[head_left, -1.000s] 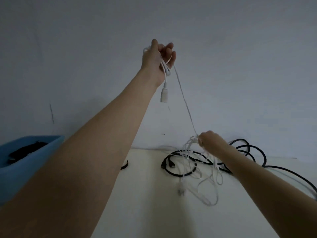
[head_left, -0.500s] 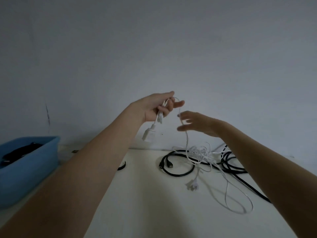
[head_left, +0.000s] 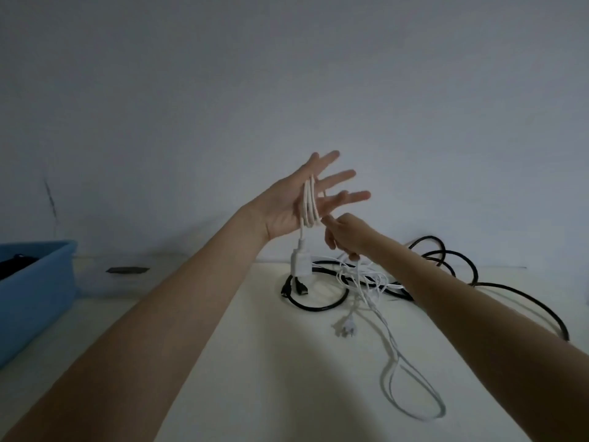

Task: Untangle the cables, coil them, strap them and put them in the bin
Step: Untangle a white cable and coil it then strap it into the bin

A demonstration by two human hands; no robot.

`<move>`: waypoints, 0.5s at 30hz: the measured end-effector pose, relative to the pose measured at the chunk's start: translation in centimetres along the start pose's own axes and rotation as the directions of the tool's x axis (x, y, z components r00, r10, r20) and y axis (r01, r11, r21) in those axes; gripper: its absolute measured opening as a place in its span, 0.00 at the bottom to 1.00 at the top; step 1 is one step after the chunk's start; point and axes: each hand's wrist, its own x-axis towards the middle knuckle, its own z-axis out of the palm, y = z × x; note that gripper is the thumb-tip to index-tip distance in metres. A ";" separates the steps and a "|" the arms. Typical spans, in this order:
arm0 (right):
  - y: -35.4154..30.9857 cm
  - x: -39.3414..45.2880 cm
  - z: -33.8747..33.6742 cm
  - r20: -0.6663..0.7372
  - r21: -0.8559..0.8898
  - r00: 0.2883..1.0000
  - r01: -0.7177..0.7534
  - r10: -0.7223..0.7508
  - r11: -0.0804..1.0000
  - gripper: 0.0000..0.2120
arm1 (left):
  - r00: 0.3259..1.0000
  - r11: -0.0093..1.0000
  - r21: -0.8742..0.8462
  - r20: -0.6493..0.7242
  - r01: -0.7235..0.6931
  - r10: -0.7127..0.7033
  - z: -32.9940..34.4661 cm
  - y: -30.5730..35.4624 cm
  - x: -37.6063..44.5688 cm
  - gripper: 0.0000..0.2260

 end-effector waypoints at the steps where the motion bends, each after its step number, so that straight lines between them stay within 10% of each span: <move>1: 0.2 -0.1 0.7 0.049 -0.017 0.999 -0.014 0.014 1.000 0.27 | 0.994 0.996 -0.071 -0.101 -0.058 0.051 -0.4 -0.1 0.6 0.24; 6: 1.0 -1.4 1.9 0.297 -0.312 0.954 0.129 -0.033 0.941 0.10 | 0.840 0.948 0.307 -0.492 -0.079 0.229 -4.0 -0.5 2.8 0.24; 10: 1.3 -2.0 0.0 0.302 -0.240 0.941 0.233 -0.156 0.942 0.09 | 0.790 0.564 0.823 -0.387 0.063 0.476 -6.3 -1.3 2.8 0.24; 15: 0.7 -1.2 -2.3 0.046 -0.234 0.940 0.339 -0.338 0.911 0.10 | 0.910 0.662 0.629 -0.339 0.408 -0.239 -5.5 -3.0 1.2 0.28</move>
